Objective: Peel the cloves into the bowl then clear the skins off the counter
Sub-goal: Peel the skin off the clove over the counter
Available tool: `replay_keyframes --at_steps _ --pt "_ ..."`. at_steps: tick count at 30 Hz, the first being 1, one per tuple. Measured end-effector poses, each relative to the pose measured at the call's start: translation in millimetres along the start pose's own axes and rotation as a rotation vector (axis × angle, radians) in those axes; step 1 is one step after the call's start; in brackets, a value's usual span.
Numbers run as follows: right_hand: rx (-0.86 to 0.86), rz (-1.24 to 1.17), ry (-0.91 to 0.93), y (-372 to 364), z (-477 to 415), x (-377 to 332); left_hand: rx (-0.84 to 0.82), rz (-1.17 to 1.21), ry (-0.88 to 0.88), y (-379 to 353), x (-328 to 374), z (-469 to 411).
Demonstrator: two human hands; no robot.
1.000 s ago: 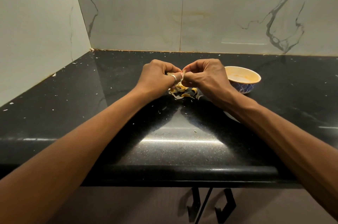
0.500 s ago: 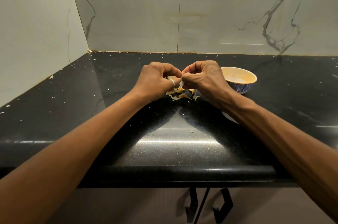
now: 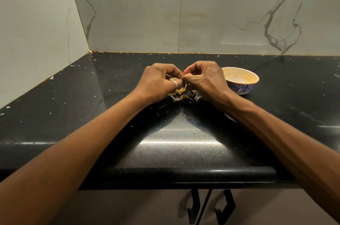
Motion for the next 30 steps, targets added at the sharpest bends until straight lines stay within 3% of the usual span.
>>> replay_keyframes --at_steps 8,17,23,30 --pt "0.02 0.038 0.048 3 0 -2 0.045 0.03 0.005 2 1 -1" --pt "0.081 0.248 0.191 4 -2 -3 0.056 0.059 0.022 5 -3 -4" --pt "0.091 0.35 0.257 3 -1 -10 0.083 -0.033 0.04 3 -7 -6" --pt "0.091 0.258 0.28 3 2 -16 0.096 -0.083 0.043 6 -7 -7"
Point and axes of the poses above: each hand's wrist, its own z-axis away from the middle knuckle, its own y-axis out of the back of the hand, x = y × z, the point moved 5 cm from there along -z, towards the middle knuckle, and after that the axes turned 7 degrees about y, right-handed, at the moved point
